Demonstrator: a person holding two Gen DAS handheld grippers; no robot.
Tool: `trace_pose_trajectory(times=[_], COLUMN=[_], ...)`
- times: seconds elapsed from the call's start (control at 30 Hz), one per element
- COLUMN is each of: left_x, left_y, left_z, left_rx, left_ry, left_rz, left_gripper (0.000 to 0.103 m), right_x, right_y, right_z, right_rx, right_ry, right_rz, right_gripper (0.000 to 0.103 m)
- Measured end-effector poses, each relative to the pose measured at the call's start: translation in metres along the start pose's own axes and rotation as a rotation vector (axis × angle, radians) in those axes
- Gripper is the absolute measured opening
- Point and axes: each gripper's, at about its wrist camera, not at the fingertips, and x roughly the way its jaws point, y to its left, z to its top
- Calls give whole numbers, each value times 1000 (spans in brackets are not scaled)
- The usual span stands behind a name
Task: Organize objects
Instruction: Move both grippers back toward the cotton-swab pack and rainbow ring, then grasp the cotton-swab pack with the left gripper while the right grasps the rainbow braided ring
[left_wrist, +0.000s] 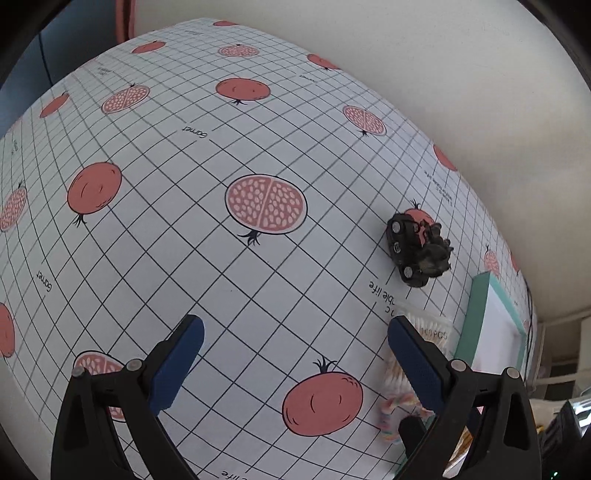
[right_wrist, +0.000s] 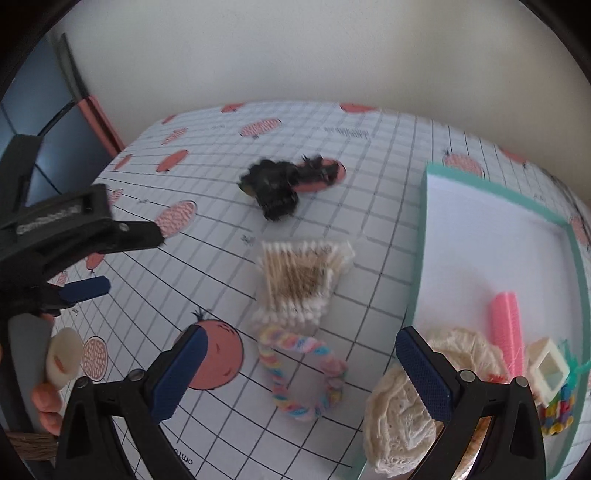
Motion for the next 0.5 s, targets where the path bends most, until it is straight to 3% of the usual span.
trace_pose_trajectory(times=[0.5], left_x=[1], left_y=[-8], left_z=[-4], left_rx=[33], left_ry=[12], left_rz=[12], left_gripper=[100], right_x=[12], right_y=[11], right_z=[-5], right_rx=[-69], right_ry=[37], right_rz=[-37], right_gripper=[95])
